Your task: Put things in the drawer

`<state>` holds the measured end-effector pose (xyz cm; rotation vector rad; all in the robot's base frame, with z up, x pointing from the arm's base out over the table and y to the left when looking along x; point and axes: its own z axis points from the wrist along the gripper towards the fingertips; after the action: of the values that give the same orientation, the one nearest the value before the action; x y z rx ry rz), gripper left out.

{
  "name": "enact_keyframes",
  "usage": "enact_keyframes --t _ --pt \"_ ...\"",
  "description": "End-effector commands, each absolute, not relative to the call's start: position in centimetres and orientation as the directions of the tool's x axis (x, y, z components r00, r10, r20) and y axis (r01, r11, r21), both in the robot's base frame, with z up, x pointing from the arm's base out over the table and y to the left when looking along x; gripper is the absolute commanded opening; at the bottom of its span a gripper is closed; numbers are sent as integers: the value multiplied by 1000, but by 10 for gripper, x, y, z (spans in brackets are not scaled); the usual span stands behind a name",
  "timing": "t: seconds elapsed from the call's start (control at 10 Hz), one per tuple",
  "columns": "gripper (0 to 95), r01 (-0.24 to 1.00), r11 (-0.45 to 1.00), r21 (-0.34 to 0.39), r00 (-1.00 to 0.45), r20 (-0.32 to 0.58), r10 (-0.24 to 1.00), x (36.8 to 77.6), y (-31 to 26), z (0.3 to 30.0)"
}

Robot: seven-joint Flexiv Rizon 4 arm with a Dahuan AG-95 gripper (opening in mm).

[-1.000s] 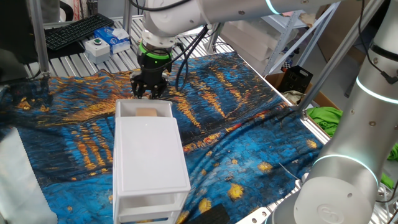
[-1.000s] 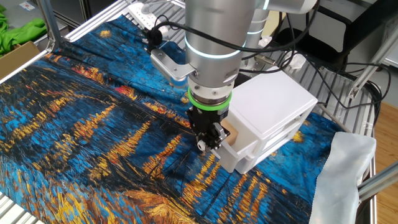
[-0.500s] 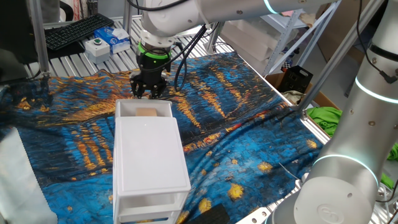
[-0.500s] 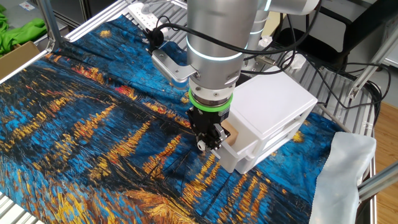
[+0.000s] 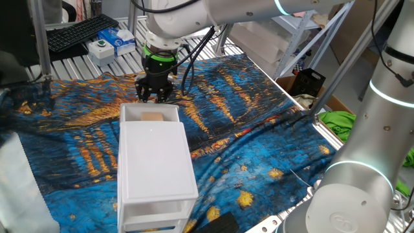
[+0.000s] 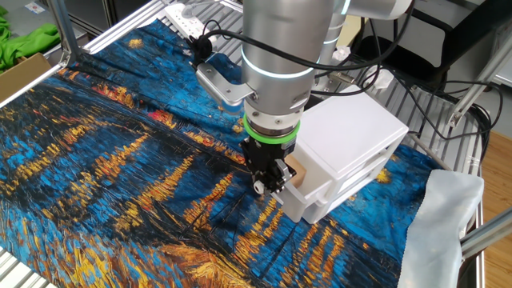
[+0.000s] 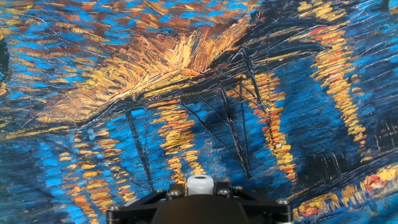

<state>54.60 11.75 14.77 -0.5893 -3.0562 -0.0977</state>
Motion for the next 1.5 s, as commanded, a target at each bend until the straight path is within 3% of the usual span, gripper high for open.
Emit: enact_keyframes --t 0.1,1.5 --pt "0 374 926 47 -927 44 372 547 118 147" --pt "0 334 942 24 -941 59 332 547 118 147"
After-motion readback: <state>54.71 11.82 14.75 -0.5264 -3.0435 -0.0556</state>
